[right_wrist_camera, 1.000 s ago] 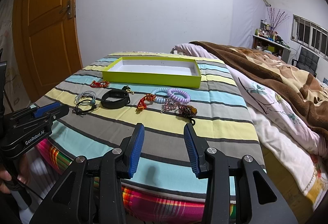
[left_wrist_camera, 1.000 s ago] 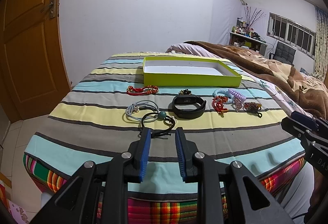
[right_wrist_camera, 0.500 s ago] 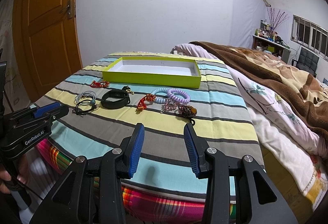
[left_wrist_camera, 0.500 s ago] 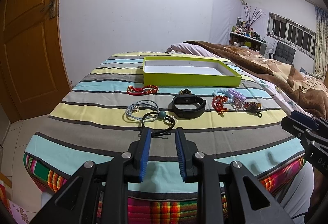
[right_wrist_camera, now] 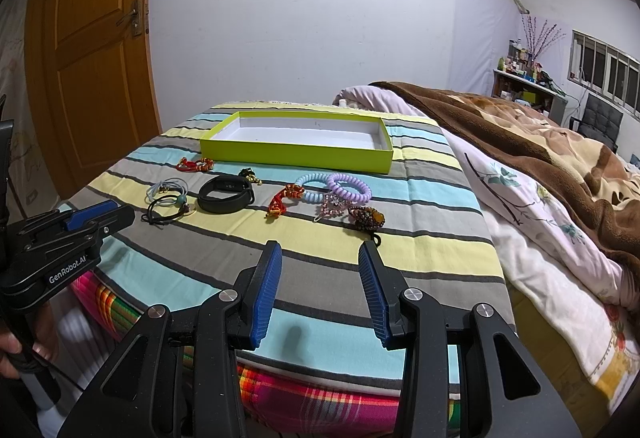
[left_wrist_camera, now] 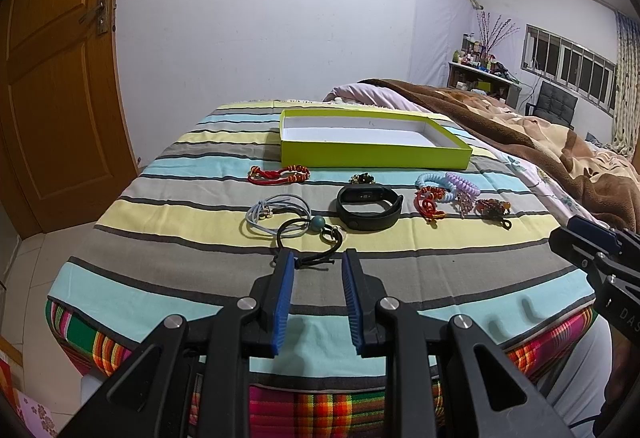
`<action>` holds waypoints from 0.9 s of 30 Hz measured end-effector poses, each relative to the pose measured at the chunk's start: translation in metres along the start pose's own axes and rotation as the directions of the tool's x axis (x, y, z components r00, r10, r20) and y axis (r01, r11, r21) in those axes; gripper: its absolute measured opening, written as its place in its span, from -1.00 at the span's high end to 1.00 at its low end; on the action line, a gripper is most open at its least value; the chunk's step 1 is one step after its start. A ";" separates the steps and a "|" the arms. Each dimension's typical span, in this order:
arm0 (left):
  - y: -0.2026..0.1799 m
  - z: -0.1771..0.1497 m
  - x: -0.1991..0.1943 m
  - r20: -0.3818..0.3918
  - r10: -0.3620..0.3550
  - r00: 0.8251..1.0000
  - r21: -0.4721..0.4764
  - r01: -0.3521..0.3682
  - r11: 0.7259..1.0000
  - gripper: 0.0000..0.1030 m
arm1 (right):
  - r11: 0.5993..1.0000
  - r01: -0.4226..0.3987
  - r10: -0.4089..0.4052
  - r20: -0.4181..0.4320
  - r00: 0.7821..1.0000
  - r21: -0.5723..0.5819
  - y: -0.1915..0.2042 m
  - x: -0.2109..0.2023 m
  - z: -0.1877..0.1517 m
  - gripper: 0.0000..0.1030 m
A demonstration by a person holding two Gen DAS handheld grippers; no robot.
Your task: Organize jewelry
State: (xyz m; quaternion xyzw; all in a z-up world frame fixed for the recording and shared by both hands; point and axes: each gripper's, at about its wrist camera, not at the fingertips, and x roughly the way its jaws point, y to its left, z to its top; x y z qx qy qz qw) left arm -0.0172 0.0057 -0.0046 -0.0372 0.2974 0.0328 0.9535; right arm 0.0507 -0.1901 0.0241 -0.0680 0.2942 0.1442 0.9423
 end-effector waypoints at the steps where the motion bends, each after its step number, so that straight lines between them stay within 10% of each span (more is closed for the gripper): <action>1: 0.000 0.000 0.000 -0.001 -0.001 1.000 -0.001 0.001 1.000 0.50 | 1.000 0.000 0.000 0.001 1.000 0.000 0.000 0.000 0.000 0.20; 27: 0.025 0.014 0.055 -0.120 0.041 0.992 -0.027 -0.045 0.999 0.50 | 0.998 0.029 -0.025 -0.080 0.997 0.053 -0.036 0.050 0.015 0.20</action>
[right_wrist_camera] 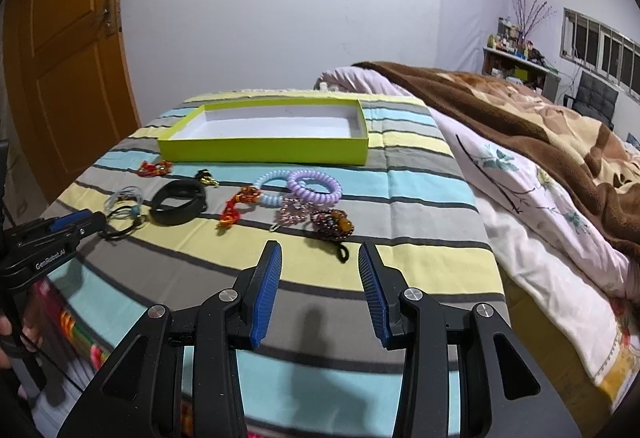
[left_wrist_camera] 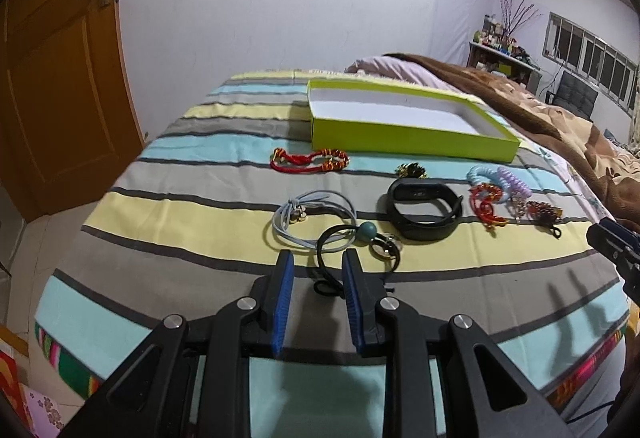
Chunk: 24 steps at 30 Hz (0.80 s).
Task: Organize jewelry
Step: 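Grasp the black hair tie with teal bead with left tool while right tool grasps the amber beaded ornament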
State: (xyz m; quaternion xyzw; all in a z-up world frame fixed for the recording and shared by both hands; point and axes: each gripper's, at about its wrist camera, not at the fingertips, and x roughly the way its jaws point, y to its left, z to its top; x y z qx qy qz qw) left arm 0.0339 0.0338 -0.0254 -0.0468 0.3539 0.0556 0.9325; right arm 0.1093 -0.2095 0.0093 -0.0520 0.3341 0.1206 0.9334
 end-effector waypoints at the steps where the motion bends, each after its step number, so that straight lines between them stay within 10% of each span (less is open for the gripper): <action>1: 0.000 0.000 0.004 -0.011 0.005 1.000 0.001 -0.005 1.000 0.50 | 1.000 -0.003 0.003 -0.010 1.000 0.004 -0.003 0.005 0.002 0.20; 16: -0.003 0.007 0.021 -0.040 0.010 0.999 0.022 -0.010 1.000 0.50 | 0.997 -0.074 0.070 -0.184 0.980 -0.016 -0.014 0.065 0.023 0.20; 24: -0.002 0.009 0.021 -0.045 -0.020 0.999 0.027 0.021 0.999 0.93 | 0.996 -0.084 0.077 -0.209 0.975 -0.025 -0.010 0.070 0.022 0.46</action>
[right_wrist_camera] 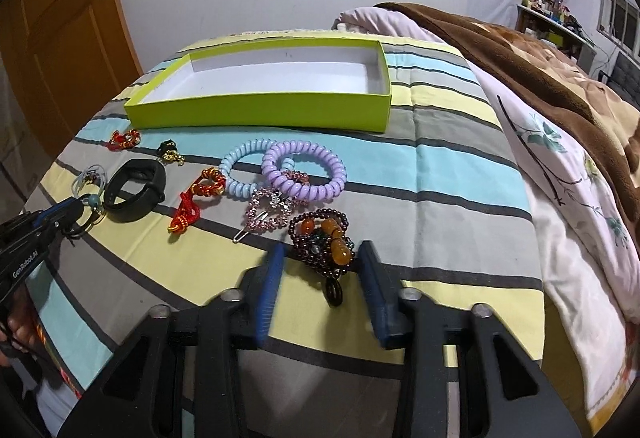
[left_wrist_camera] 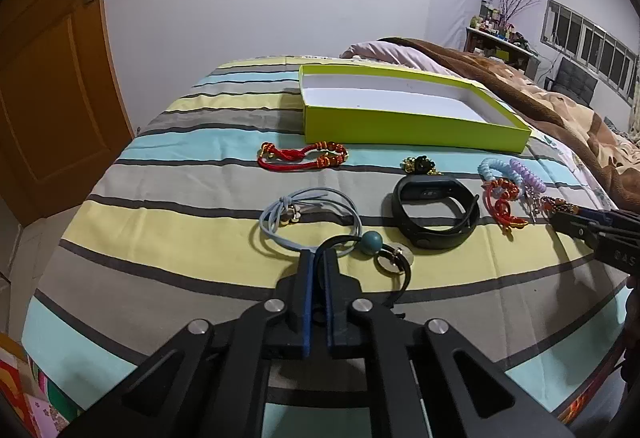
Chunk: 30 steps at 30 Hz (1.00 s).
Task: Organize jewelry
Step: 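Grasp the black hair tie with teal bead with left tool while right tool grasps the amber beaded ornament, then carry both items into the lime-green box and open both tools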
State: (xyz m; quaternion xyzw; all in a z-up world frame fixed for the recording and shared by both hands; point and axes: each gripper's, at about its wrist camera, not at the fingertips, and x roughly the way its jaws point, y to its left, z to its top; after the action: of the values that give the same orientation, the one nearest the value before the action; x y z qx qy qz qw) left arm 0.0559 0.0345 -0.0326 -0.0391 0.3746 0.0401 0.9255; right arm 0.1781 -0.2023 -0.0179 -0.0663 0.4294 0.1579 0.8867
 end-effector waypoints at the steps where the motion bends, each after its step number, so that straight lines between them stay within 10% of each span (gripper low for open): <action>1: 0.001 0.000 -0.001 0.000 -0.005 1.000 -0.004 0.005 1.000 0.95 | 1.000 -0.002 0.002 0.000 1.000 0.003 0.000 0.000 0.000 0.46; 30: -0.030 0.041 -0.045 0.097 -0.161 0.982 0.075 0.154 0.985 0.96 | 0.998 -0.055 0.056 0.134 0.989 -0.014 0.015 -0.052 0.013 0.48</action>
State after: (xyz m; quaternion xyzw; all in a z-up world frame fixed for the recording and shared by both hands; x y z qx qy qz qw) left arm 0.0552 0.0073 0.0293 -0.0352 0.3234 -0.0440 0.9446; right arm 0.1526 -0.1965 0.0310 -0.0481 0.3695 0.1888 0.9086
